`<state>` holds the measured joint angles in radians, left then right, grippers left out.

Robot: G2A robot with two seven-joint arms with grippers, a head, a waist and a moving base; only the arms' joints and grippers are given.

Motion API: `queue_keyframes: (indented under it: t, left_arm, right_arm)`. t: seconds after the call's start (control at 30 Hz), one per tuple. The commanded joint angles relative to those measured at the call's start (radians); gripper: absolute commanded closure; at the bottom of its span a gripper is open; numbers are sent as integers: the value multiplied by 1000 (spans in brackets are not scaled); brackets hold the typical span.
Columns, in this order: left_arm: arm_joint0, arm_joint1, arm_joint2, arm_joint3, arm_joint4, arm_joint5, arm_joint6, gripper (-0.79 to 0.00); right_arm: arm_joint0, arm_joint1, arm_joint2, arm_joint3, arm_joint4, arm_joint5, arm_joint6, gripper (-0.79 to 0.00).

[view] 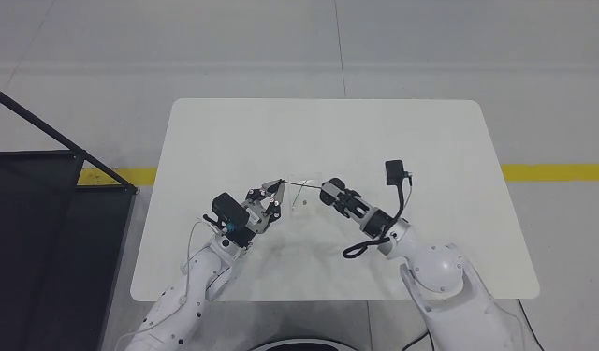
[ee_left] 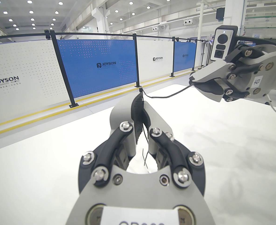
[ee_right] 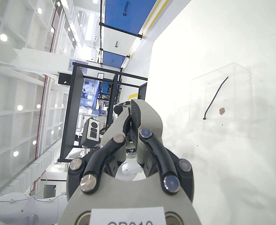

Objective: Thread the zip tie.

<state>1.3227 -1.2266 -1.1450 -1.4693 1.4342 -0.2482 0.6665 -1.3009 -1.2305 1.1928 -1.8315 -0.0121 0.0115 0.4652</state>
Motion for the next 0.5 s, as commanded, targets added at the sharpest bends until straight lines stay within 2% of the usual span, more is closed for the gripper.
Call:
queue_keyframes:
  t: [0.0,0.47]
  left_arm:
    - [0,0,0,0,0,0,0,0]
    - [0,0,0,0,0,0,0,0]
  right_arm:
    - [1,-1,-4,2,3,-6,-2,0]
    - [-8,-2,0,6,19,-47,-4,0]
